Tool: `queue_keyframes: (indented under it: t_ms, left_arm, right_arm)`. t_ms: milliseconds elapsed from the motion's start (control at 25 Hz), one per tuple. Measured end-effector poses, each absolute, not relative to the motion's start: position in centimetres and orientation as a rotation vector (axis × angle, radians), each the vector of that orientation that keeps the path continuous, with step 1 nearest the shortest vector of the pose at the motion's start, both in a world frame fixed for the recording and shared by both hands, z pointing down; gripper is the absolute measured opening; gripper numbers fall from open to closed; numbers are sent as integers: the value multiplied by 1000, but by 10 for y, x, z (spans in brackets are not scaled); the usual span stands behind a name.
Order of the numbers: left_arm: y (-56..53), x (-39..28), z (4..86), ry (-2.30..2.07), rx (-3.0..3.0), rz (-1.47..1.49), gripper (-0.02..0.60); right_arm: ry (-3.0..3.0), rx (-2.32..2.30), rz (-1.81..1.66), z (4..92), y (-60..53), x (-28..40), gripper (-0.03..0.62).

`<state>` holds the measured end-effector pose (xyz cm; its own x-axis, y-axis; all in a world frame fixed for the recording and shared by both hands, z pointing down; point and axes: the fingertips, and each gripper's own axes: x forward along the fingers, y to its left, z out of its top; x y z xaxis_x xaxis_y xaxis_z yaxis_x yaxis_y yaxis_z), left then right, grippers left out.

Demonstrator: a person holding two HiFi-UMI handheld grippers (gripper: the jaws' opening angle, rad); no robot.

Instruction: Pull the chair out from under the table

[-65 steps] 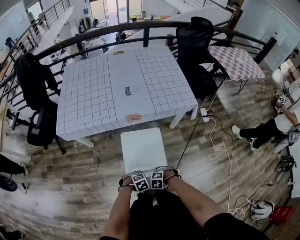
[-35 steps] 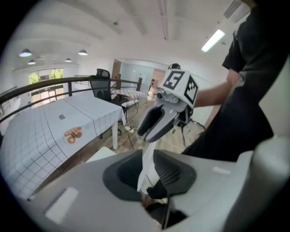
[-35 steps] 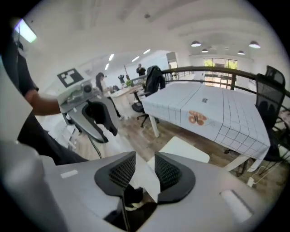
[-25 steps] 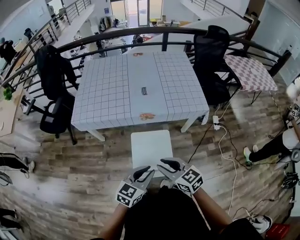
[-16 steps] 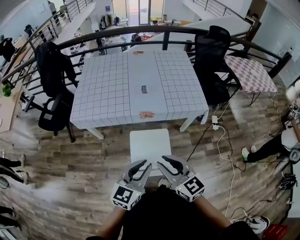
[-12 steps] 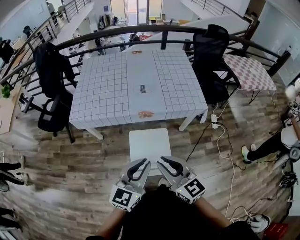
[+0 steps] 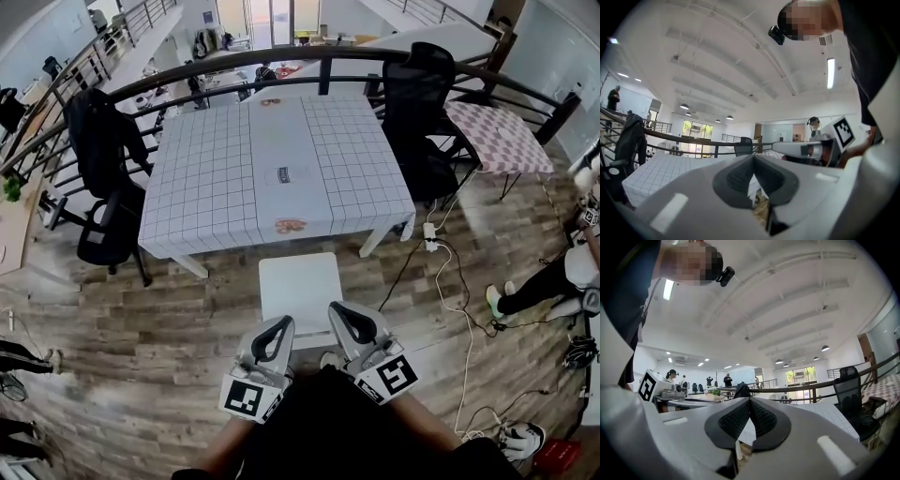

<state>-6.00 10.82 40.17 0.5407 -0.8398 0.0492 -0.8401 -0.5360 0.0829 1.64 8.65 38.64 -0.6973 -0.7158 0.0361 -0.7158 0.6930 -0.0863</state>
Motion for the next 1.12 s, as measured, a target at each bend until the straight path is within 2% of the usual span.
queue_keyframes:
  t_ms: [400,1120]
  left_arm:
    - [112,-60,406,-1610,2633,19,9]
    - [106,-63,400,-1556,2623,-35,9]
  right_arm:
    - [2845,-1281,-45,388,94,27,-3]
    - [2920,-1240,32,385,96,7,-3]
